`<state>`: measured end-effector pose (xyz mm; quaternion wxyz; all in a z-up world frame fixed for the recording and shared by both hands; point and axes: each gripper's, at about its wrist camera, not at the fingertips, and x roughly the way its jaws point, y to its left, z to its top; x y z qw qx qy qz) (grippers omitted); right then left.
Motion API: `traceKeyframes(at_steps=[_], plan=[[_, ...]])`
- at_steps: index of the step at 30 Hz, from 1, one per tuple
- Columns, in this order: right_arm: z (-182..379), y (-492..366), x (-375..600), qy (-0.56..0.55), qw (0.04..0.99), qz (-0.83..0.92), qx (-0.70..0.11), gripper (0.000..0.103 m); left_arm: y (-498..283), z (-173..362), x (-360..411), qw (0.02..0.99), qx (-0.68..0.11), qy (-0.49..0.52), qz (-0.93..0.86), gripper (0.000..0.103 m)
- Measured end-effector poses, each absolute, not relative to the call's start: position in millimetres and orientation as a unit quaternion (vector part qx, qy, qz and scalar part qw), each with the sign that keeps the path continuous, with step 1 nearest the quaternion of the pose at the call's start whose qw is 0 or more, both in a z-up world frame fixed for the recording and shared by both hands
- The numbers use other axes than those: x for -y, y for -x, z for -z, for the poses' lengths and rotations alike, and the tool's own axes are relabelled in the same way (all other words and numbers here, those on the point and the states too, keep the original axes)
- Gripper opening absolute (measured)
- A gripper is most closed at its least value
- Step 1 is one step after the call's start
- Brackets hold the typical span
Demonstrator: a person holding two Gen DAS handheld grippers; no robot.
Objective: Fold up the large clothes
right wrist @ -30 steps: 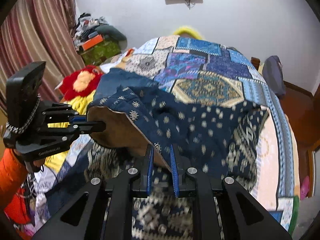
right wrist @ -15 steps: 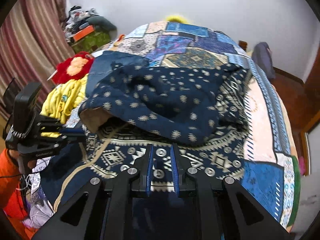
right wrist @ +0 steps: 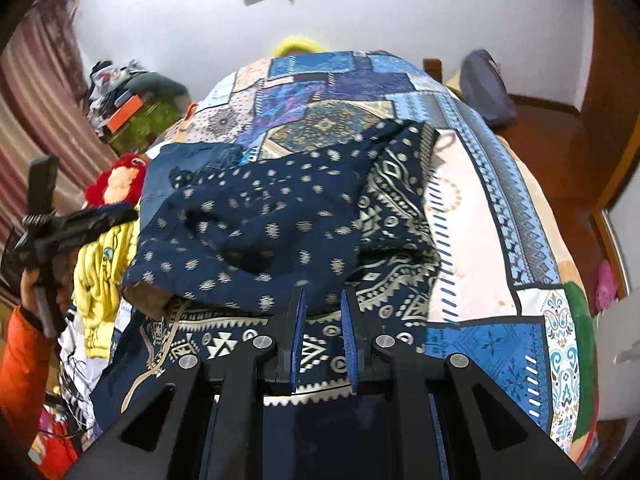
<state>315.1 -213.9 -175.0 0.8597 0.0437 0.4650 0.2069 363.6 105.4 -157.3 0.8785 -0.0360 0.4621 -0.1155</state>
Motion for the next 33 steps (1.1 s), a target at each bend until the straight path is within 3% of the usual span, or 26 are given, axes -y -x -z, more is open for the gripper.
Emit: traceKeyframes(at_steps=[5, 14, 25, 33], plan=[[179.3, -320.4, 224.8, -0.039, 0.862, -0.186, -0.469, 0.014, -378.1, 173.5, -65.6, 0.859, -0.480, 0.047, 0.173, 0.047], [181.6, -333.5, 242.3, -0.044, 0.869, -0.162, -0.466, 0.014, -320.3, 201.4, -4.5, 0.847, -0.488, -0.060, 0.203, 0.047], [186.7, -386.9, 220.2, 0.010, 0.879, -0.147, -0.453, 0.014, -310.7, 143.9, -108.2, 0.897, -0.431, 0.011, 0.098, 0.064], [232.9, -444.6, 192.3, 0.062, 0.861, -0.140, -0.485, 0.014, -319.2, 177.4, -189.3, 0.881, -0.467, 0.072, 0.011, 0.064]])
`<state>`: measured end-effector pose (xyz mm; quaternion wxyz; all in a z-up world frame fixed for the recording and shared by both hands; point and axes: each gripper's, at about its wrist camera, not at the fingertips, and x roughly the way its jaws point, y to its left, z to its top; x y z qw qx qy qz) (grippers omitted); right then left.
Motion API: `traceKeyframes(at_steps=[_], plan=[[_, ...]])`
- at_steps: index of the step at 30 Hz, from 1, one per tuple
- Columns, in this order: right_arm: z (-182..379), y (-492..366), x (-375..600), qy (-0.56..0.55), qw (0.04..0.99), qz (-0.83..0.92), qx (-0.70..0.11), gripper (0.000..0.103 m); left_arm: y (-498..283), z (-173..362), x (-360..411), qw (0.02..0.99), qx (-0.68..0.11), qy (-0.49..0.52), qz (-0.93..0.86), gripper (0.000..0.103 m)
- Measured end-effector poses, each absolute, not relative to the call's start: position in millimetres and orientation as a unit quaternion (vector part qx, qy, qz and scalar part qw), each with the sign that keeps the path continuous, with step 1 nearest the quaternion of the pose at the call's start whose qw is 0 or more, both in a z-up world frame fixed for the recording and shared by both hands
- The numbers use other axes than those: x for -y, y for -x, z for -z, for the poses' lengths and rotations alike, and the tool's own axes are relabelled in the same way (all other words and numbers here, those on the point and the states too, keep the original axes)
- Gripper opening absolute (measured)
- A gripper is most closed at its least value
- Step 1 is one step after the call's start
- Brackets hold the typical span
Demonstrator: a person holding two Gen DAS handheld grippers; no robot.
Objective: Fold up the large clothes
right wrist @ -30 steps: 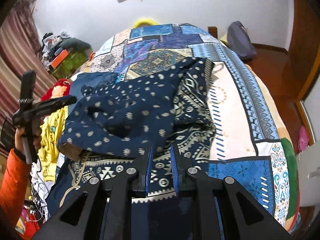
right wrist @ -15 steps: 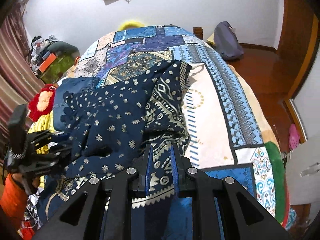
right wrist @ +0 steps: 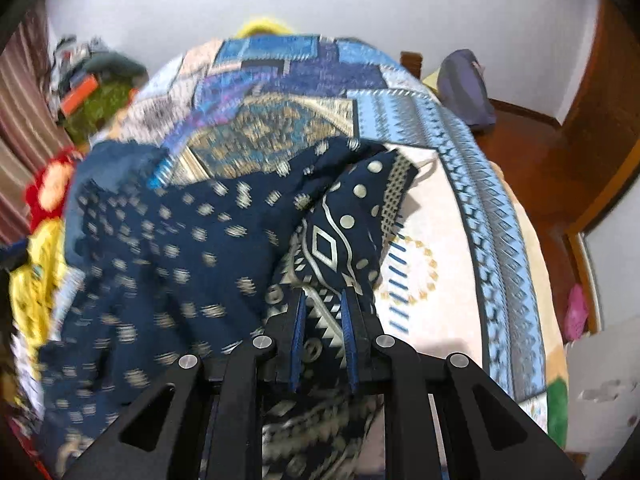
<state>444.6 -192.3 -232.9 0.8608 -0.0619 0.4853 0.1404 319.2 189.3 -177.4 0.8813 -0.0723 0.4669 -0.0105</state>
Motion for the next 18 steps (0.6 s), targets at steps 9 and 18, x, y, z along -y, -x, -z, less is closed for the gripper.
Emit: traceKeyframes(at_steps=[9, 18], plan=[[245.5, -447.0, 227.6, 0.083, 0.883, -0.073, -0.456, 0.098, -341.1, 218.7, -207.7, 0.865, -0.492, 0.096, 0.012, 0.064], [231.4, -459.6, 250.9, -0.047, 0.871, -0.124, -0.472, 0.097, -400.9, 240.0, -226.6, 0.862, -0.493, 0.118, 0.005, 0.064]])
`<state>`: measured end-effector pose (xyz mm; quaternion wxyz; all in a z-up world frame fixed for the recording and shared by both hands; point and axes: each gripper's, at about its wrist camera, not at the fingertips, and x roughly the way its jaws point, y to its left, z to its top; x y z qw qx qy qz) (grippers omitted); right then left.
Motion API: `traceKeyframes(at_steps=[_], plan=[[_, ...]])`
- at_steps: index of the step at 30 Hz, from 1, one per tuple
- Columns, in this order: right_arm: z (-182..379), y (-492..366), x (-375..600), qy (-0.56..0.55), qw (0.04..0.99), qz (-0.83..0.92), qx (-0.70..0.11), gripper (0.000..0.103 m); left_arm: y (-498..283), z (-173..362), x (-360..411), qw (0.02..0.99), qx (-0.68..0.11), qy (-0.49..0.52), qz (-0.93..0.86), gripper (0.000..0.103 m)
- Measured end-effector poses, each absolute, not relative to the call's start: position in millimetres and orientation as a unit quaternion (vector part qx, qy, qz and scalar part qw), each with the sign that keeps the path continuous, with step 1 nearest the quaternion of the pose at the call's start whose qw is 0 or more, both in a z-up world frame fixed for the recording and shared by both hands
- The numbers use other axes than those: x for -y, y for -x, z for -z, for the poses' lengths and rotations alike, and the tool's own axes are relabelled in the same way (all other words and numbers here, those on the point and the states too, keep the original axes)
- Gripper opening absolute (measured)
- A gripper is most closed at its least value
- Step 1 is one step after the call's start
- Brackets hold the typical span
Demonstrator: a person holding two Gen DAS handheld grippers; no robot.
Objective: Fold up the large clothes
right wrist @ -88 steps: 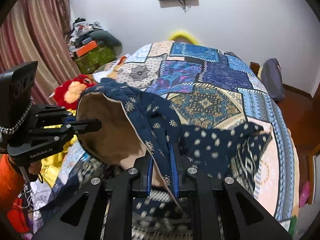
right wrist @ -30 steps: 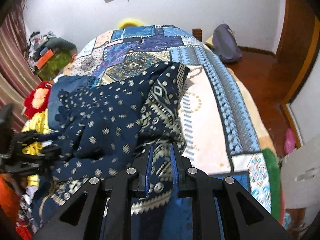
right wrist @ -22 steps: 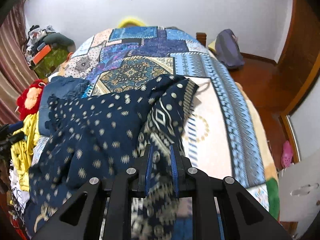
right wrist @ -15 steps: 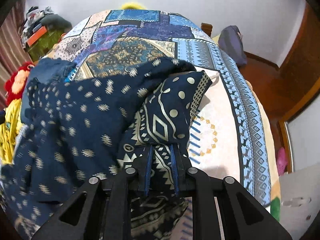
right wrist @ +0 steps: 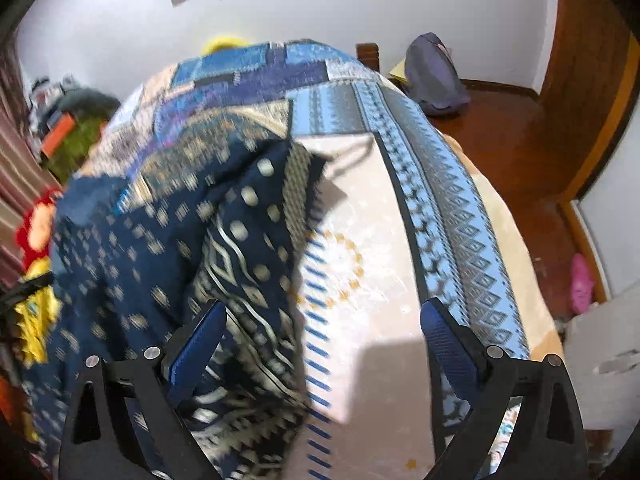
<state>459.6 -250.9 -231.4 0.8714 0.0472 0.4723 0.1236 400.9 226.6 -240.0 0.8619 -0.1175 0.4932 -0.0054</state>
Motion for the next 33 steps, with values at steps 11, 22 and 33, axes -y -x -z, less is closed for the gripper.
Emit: traceKeyframes(at_steps=[11, 22, 33], plan=[[254.7, -527.8, 209.9, -0.079, 0.845, -0.162, -0.504, 0.049, -472.7, 265.3, -230.9, 0.863, -0.487, 0.129, 0.043, 0.064], [231.2, -544.7, 178.8, -0.051, 0.871, -0.177, -0.456, 0.013, -471.0, 245.5, -223.7, 0.884, -0.451, 0.123, 0.029, 0.008], [184.1, -581.8, 134.5, 0.004, 0.898, -0.190, -0.397, 0.013, -484.8, 175.4, -240.6, 0.915, -0.393, 0.080, -0.035, 0.007]])
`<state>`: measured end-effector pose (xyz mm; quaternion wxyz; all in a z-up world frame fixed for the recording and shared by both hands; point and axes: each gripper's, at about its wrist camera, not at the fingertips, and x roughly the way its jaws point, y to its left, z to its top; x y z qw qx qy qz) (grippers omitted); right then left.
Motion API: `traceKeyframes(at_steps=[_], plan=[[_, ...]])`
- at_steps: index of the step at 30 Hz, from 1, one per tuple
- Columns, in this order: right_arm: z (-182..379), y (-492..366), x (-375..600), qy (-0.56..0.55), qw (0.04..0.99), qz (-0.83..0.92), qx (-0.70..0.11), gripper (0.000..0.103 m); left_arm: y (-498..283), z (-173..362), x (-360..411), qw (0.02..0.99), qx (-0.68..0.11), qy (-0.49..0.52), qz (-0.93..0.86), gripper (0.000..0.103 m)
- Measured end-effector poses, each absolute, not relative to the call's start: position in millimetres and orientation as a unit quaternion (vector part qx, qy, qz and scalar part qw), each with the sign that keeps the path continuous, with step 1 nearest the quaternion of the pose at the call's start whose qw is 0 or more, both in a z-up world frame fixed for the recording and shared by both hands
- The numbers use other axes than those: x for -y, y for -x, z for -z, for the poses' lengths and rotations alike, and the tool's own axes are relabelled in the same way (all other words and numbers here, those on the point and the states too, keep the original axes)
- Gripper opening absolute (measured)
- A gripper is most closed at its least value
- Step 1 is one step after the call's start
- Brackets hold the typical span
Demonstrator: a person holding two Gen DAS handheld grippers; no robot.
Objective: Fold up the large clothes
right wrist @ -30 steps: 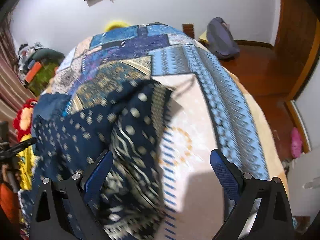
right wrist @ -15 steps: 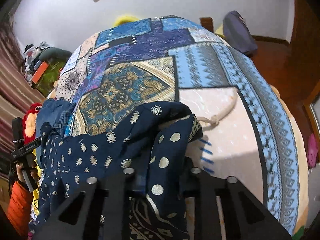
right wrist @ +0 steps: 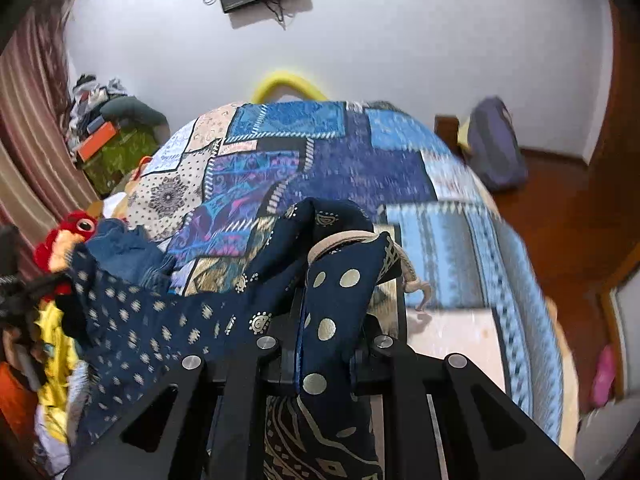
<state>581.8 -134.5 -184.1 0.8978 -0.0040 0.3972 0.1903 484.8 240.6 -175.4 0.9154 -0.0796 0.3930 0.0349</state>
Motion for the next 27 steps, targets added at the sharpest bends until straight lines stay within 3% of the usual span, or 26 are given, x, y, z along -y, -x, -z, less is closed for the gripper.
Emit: traceKeyframes(at_steps=[11, 12, 14, 15, 16, 27], plan=[[248.2, -632.1, 125.3, 0.056, 0.881, -0.152, -0.445, 0.015, -528.9, 249.2, -264.6, 0.879, -0.460, 0.088, -0.087, 0.011], [250.0, -632.8, 128.1, 0.057, 0.880, -0.150, -0.446, 0.022, -529.6, 254.2, -265.9, 0.877, -0.463, 0.087, -0.090, 0.013], [250.3, -633.1, 134.8, 0.066, 0.884, -0.121, -0.446, 0.052, -527.0, 258.6, -268.4, 0.879, -0.460, 0.089, -0.090, 0.016], [249.5, -632.6, 138.7, 0.075, 0.888, -0.099, -0.442, 0.072, -524.3, 258.2, -269.6, 0.880, -0.458, 0.093, -0.088, 0.016], [248.1, -631.1, 141.7, 0.079, 0.892, -0.092, -0.436, 0.076, -520.8, 257.1, -270.6, 0.880, -0.457, 0.096, -0.087, 0.016], [189.5, -554.1, 141.8, 0.086, 0.898, -0.145, -0.405, 0.076, -459.7, 208.2, -246.3, 0.885, -0.457, 0.044, -0.084, 0.025]])
